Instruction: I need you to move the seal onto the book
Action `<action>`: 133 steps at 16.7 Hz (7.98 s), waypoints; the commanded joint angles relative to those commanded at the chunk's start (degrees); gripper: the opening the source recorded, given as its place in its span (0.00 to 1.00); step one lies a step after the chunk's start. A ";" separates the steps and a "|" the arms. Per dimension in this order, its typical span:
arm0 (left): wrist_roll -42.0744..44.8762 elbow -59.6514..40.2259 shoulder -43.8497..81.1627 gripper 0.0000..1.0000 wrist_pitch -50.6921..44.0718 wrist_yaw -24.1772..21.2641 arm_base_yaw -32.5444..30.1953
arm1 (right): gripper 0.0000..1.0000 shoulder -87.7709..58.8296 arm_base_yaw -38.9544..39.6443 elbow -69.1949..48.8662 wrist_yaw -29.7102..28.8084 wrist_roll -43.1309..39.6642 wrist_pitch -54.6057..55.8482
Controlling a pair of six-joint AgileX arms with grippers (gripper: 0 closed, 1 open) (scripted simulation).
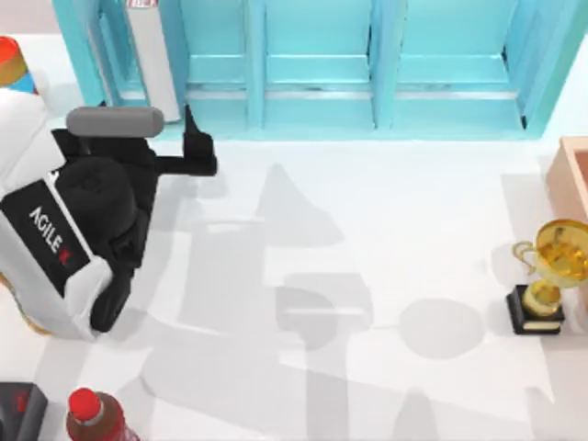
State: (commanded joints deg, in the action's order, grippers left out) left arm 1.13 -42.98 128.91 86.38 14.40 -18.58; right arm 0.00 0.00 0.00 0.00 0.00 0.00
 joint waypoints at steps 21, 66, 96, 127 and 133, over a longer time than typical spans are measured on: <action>-0.14 -26.11 9.74 0.92 -16.44 -3.49 3.38 | 1.00 0.00 0.00 0.00 0.00 0.00 0.00; 0.29 5.56 -58.44 0.00 -52.66 8.45 -7.86 | 1.00 0.00 0.00 0.00 0.00 0.00 0.00; -128.42 -23.14 -17.79 0.00 -92.11 50.76 -45.61 | 1.00 0.00 0.00 0.00 0.00 0.00 0.00; -147.30 -30.28 -9.97 0.00 -101.94 58.38 -50.93 | 1.00 0.00 0.00 0.00 0.00 0.00 0.00; -148.77 -31.11 -8.21 0.00 -99.81 60.54 -45.46 | 1.00 0.00 0.00 0.00 0.00 0.00 0.00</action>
State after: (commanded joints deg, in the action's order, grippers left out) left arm -147.64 -74.09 120.70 -13.43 74.94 -64.03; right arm 0.00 0.00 0.00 0.00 0.00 0.00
